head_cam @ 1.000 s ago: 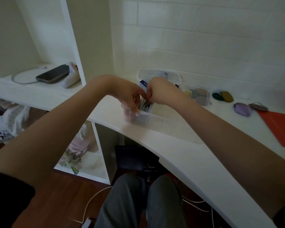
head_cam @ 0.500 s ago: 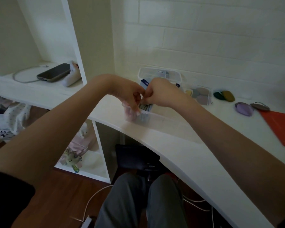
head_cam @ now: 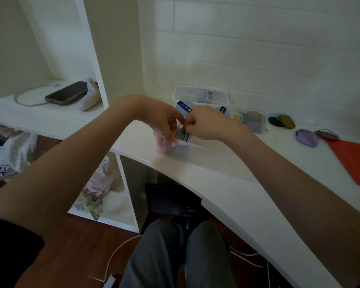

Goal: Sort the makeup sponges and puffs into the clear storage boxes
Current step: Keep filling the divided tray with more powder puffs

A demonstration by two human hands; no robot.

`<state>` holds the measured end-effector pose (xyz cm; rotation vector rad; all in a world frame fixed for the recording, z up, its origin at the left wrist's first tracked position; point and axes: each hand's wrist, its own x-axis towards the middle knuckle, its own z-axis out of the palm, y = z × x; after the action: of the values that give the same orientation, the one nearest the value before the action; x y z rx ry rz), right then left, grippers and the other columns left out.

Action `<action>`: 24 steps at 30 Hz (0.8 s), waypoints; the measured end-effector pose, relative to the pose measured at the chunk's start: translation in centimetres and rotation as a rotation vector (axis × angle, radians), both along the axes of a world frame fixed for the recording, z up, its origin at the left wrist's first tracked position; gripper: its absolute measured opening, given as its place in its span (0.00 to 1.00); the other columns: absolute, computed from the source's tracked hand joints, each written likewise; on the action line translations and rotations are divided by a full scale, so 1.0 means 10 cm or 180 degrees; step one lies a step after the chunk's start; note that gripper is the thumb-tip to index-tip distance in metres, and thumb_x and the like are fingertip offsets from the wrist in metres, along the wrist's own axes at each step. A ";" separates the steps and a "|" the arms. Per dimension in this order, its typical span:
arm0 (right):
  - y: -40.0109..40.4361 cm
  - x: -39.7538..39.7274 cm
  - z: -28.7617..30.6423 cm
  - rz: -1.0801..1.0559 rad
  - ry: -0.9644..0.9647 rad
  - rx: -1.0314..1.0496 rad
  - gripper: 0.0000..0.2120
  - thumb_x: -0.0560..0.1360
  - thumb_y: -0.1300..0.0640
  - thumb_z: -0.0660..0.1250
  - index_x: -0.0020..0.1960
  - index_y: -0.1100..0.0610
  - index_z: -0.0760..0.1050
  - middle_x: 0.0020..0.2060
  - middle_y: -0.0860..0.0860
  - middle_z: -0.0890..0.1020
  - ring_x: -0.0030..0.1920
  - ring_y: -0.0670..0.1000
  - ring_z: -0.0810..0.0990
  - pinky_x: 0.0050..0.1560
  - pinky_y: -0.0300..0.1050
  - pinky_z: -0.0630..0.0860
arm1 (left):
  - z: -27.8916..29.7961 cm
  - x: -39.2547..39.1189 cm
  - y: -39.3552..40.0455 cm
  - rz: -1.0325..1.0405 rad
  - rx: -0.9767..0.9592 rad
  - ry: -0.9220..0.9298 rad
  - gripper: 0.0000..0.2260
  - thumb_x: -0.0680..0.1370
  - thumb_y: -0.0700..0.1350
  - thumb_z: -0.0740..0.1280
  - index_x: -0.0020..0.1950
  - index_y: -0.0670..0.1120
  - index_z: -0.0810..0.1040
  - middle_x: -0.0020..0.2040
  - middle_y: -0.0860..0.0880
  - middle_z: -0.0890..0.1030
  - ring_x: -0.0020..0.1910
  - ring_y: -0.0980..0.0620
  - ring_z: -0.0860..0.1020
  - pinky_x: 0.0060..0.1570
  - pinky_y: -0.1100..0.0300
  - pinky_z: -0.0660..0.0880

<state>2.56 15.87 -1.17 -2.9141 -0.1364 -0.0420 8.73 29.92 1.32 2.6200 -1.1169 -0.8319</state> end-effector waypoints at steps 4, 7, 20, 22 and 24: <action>0.00 0.07 0.00 0.0088 -0.0003 -0.0266 0.15 0.75 0.61 0.58 0.50 0.56 0.83 0.47 0.54 0.82 0.45 0.55 0.79 0.47 0.50 0.78 | -0.02 0.00 0.00 0.0003 -0.0023 0.0027 0.32 0.69 0.47 0.75 0.71 0.51 0.66 0.40 0.56 0.79 0.41 0.58 0.77 0.52 0.59 0.70; -0.06 0.10 0.04 -0.0123 -0.0302 0.0381 0.17 0.72 0.65 0.59 0.45 0.51 0.85 0.39 0.49 0.83 0.33 0.49 0.77 0.36 0.42 0.74 | -0.02 0.00 0.01 -0.0025 -0.0008 0.0010 0.32 0.69 0.48 0.75 0.71 0.51 0.66 0.45 0.52 0.81 0.44 0.57 0.78 0.54 0.59 0.70; -0.15 -0.06 0.13 -0.0286 -0.0309 0.0306 0.21 0.72 0.67 0.57 0.47 0.49 0.85 0.39 0.46 0.77 0.35 0.46 0.72 0.40 0.40 0.68 | -0.01 0.00 0.01 -0.0075 -0.0010 -0.0025 0.32 0.70 0.49 0.74 0.71 0.53 0.66 0.44 0.54 0.80 0.43 0.59 0.76 0.54 0.60 0.70; -0.15 -0.13 0.14 -0.0355 -0.0385 0.0103 0.20 0.72 0.66 0.57 0.47 0.47 0.84 0.40 0.46 0.76 0.37 0.47 0.72 0.41 0.41 0.67 | -0.01 0.00 0.01 -0.0060 -0.0002 -0.0051 0.32 0.69 0.50 0.74 0.71 0.54 0.67 0.48 0.54 0.79 0.46 0.58 0.76 0.56 0.59 0.70; -0.10 -0.16 0.10 -0.0273 -0.0194 -0.0306 0.20 0.74 0.64 0.57 0.52 0.46 0.83 0.48 0.48 0.76 0.45 0.50 0.74 0.46 0.45 0.70 | 0.00 -0.01 0.00 -0.0069 0.0032 -0.0074 0.31 0.69 0.50 0.74 0.70 0.55 0.67 0.48 0.56 0.78 0.47 0.57 0.75 0.57 0.58 0.70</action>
<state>1.00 14.92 -0.17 -3.0144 -0.0241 -0.1424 8.65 29.97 1.28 2.6368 -1.1518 -0.8155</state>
